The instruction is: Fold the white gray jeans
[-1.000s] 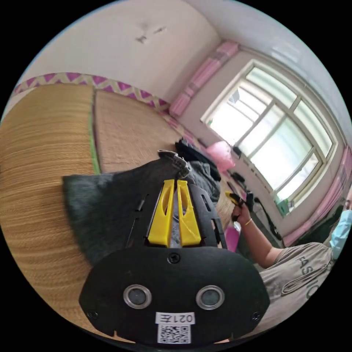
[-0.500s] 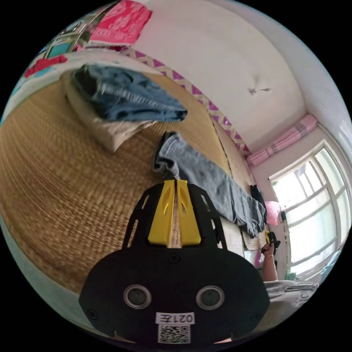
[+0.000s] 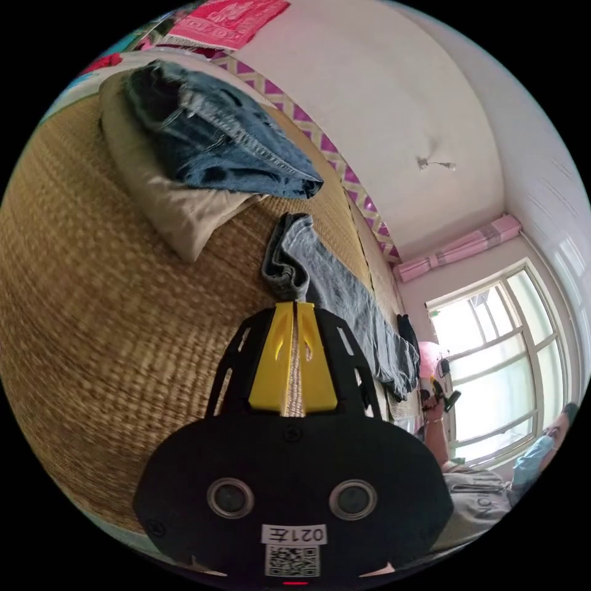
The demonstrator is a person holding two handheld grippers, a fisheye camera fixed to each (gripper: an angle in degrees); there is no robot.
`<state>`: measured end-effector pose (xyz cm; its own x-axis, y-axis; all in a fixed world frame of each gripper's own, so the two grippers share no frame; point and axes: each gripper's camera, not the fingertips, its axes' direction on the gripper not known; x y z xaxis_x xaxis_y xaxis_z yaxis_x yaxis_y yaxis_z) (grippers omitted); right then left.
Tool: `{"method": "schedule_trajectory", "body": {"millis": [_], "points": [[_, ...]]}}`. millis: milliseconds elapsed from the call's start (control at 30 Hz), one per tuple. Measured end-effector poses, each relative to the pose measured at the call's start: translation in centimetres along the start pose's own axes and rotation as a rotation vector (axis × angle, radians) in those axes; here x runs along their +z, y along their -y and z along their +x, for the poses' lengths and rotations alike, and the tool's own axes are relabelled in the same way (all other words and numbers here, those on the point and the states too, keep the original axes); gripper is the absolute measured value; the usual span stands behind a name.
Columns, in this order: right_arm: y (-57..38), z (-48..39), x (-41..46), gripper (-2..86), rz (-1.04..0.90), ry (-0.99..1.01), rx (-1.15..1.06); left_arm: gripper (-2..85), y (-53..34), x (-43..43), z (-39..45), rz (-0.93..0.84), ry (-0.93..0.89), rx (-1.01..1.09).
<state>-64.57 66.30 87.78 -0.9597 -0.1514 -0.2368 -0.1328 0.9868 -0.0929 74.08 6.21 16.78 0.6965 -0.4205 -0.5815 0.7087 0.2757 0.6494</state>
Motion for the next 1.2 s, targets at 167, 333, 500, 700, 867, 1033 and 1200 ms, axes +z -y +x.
{"method": "schedule_trajectory", "body": {"millis": [167, 333, 500, 700, 867, 1033, 1200], "points": [[13.8, -6.5, 12.5, 5.4, -0.335, -0.083, -0.416, 0.5, -0.5, -2.5, 4.6, 0.059, 0.028, 0.165], [20.9, -7.2, 22.8, 7.9, -0.628, -0.151, -0.662, 5.2, -2.3, -1.8, 16.6, 0.119, 0.276, 0.601], [24.7, -6.8, 29.2, 9.7, -0.756, -0.124, -0.810, 7.9, 0.2, 6.4, 23.3, -0.105, 0.151, 0.813], [26.3, -3.8, 32.9, 5.3, -0.890, -0.011, -0.789, 8.7, 3.1, 17.8, 27.3, -0.300, 0.157, 0.920], [28.2, -2.6, 28.1, -0.7, -0.788, 0.095, -0.792, 10.1, 3.1, 24.8, 30.6, -0.393, 0.177, 1.074], [28.4, -2.9, 22.6, -1.0, -0.692, 0.153, -0.854, 11.2, 3.1, 31.0, 32.0, -0.529, 0.205, 1.170], [28.6, -2.3, 18.1, -1.0, -0.613, 0.145, -0.868, 4.6, 3.0, 32.8, 32.6, -0.616, 0.226, 1.212]]}}
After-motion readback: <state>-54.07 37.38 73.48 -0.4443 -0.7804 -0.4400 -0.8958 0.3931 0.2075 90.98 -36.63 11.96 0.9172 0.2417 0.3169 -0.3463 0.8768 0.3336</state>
